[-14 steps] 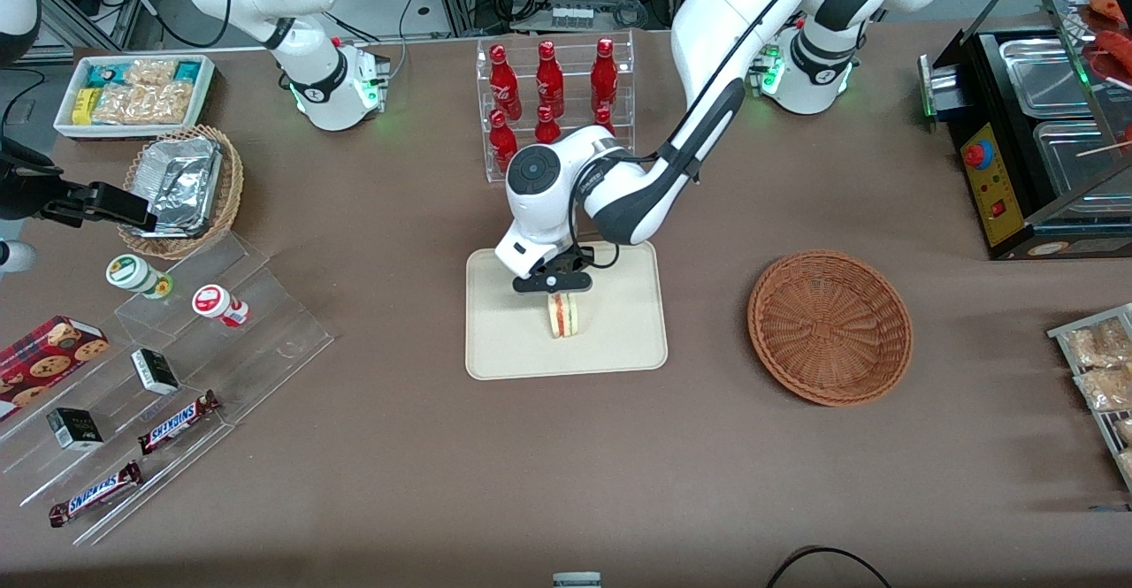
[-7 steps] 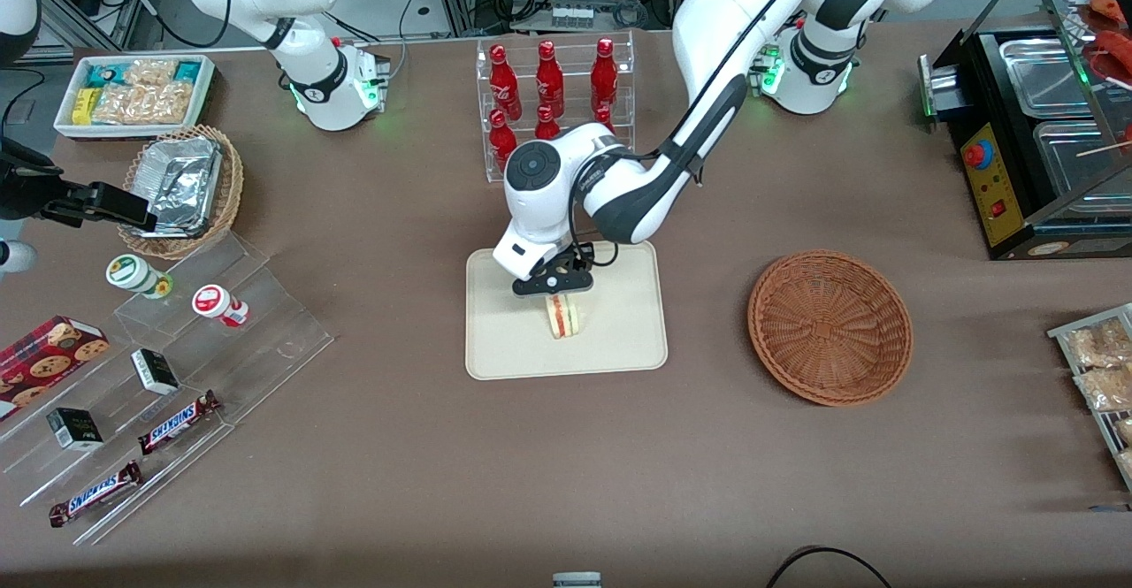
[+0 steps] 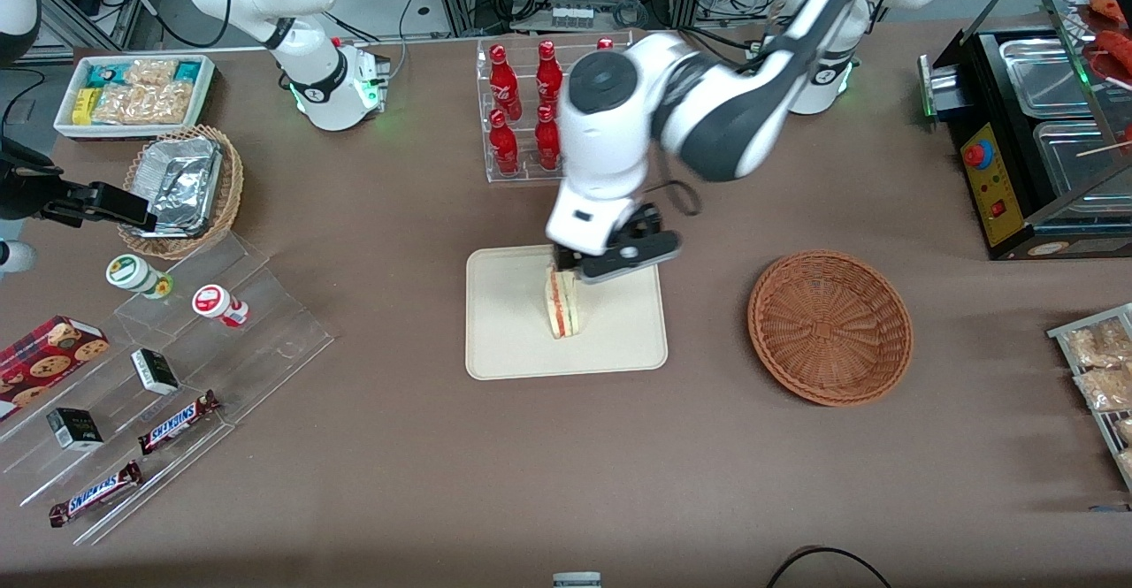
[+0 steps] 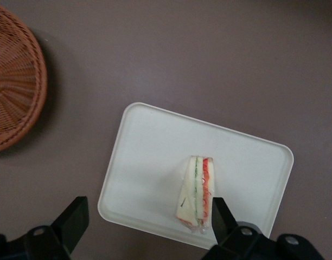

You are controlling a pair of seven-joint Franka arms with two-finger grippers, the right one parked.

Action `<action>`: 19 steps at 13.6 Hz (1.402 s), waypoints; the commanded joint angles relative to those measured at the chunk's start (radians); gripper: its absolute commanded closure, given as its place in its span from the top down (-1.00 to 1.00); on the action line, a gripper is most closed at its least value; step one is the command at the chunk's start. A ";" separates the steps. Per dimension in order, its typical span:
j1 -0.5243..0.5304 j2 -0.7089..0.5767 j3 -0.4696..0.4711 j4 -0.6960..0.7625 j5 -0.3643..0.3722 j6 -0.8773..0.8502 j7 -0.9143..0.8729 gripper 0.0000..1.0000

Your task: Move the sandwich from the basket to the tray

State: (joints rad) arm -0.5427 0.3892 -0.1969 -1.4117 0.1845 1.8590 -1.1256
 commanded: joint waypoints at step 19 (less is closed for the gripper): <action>0.635 -0.400 0.010 -0.184 -0.138 -0.322 0.992 1.00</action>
State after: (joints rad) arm 0.0702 0.0230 -0.1847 -1.5687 0.0612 1.5470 -0.1843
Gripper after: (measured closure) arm 0.000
